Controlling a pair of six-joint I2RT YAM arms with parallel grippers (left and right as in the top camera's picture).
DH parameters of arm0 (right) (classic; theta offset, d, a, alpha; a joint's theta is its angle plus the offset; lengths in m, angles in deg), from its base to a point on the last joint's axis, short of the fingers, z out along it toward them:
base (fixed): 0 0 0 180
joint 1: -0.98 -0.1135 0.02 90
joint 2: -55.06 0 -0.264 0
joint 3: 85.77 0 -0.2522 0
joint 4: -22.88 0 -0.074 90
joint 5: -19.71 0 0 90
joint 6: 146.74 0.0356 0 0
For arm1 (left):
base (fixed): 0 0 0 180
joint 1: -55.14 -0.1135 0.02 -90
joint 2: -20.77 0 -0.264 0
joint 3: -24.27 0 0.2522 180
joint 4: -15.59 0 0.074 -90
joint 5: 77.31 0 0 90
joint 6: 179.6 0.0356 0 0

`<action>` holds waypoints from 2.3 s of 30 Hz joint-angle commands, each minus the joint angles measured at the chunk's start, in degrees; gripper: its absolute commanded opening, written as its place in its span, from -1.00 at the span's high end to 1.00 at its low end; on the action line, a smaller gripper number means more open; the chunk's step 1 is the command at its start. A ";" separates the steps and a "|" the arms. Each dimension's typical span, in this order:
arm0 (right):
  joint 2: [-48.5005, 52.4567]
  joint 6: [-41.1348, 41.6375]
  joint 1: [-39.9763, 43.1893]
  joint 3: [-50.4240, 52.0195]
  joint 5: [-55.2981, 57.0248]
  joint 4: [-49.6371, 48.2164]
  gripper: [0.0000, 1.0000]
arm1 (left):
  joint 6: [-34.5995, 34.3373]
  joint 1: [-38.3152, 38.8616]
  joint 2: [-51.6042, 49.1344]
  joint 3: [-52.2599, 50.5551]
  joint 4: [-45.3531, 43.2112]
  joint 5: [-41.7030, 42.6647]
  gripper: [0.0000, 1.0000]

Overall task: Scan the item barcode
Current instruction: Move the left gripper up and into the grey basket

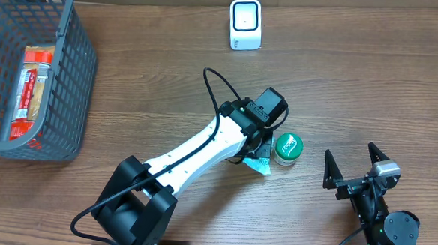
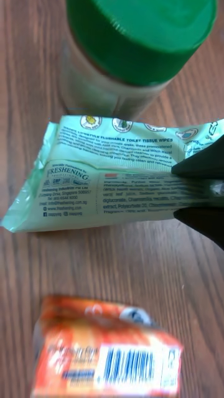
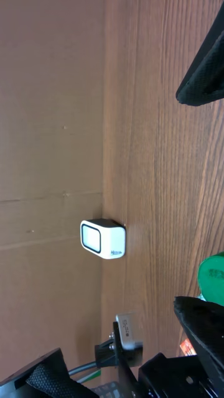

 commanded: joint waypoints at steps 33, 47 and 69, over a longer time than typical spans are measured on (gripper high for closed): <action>-0.50 -0.22 0.15 0.59 0.28 -0.24 -1.00 | 11.32 -21.33 8.33 27.30 12.81 -6.43 -0.16; -0.50 -0.22 0.15 0.59 0.26 -0.24 -1.00 | 12.37 -64.15 8.66 35.60 9.38 -9.94 -0.95; -0.50 -0.22 0.15 0.59 0.28 -0.24 -1.00 | 37.03 -79.67 -8.52 35.32 3.78 -9.57 -0.99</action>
